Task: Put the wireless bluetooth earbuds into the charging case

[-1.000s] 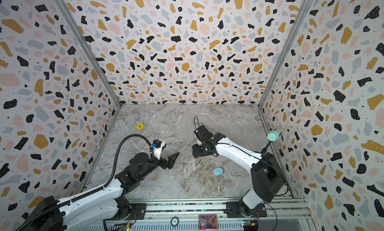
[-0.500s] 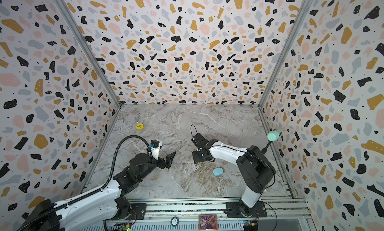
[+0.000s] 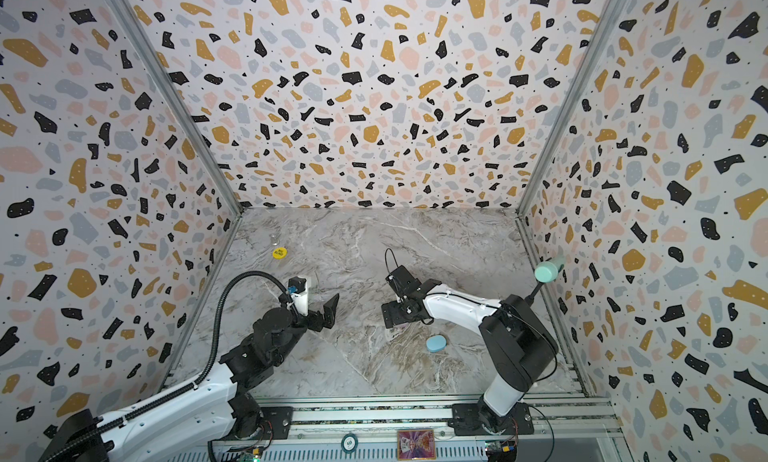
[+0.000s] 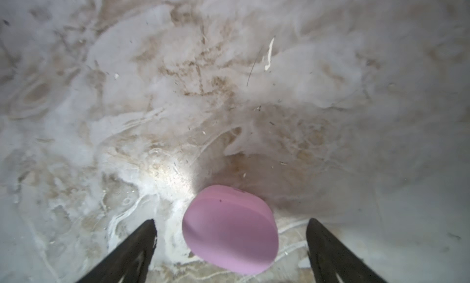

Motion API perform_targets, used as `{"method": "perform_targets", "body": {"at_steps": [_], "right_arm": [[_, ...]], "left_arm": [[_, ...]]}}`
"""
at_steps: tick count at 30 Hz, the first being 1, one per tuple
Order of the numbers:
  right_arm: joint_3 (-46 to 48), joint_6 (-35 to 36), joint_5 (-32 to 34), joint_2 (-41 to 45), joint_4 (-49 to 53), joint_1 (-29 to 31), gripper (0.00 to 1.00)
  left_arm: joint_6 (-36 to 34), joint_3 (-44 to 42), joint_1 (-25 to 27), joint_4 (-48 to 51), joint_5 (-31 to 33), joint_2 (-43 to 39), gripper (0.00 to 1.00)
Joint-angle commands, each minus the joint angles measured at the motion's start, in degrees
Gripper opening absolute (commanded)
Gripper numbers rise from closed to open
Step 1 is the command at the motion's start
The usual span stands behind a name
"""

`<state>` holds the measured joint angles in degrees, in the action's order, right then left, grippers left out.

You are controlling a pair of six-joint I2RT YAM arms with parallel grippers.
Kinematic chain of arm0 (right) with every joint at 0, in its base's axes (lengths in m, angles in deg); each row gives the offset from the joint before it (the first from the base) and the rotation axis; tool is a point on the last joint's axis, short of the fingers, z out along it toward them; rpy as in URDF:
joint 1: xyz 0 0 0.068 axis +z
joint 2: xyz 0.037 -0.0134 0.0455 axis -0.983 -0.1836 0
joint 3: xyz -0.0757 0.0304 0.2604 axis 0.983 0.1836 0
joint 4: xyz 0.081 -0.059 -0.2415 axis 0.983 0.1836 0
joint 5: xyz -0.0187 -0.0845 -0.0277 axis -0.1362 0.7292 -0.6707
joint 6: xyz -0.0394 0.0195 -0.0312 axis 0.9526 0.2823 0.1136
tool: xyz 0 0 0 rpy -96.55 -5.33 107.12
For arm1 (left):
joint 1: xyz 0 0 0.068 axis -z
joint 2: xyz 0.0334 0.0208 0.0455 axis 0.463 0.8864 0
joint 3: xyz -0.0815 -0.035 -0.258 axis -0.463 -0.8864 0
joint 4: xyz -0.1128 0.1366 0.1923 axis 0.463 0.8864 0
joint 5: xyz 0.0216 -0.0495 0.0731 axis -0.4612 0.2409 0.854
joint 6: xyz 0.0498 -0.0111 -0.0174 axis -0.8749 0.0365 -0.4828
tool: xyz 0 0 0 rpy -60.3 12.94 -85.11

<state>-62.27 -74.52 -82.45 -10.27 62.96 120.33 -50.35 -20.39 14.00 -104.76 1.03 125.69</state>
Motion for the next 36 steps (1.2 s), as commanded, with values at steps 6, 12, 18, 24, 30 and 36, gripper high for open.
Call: {"method": "perform_targets", "body": {"at_steps": [6,12,18,24,30,36], "right_arm": [[4.3,9.7,-0.9,13.5,-4.1,-9.9,0.99],[9.1,18.0,7.6,19.5,-14.8,-16.6,0.99],[18.1,21.4,5.3,23.8,-31.9,-27.4,0.99],[29.8,25.6,3.8,23.5,-52.9,-33.1,0.99],[36.0,28.7,2.5,18.3,-67.4,-34.6,0.99],[39.9,29.8,-1.8,14.8,-78.8,-35.6,0.99]], "left_arm": [[-6.9,-0.9,-4.9,-3.3,13.7,-2.7,1.00],[-11.6,-5.3,-11.0,-13.1,16.7,-2.8,1.00],[-14.3,-8.3,-16.2,-22.7,15.5,1.5,1.00],[-16.8,-11.2,-17.9,-36.8,15.8,10.6,1.00],[-19.7,-10.8,-20.9,-42.9,15.0,17.9,1.00],[-15.3,-13.1,-27.1,-50.8,9.8,24.0,1.00]]}}
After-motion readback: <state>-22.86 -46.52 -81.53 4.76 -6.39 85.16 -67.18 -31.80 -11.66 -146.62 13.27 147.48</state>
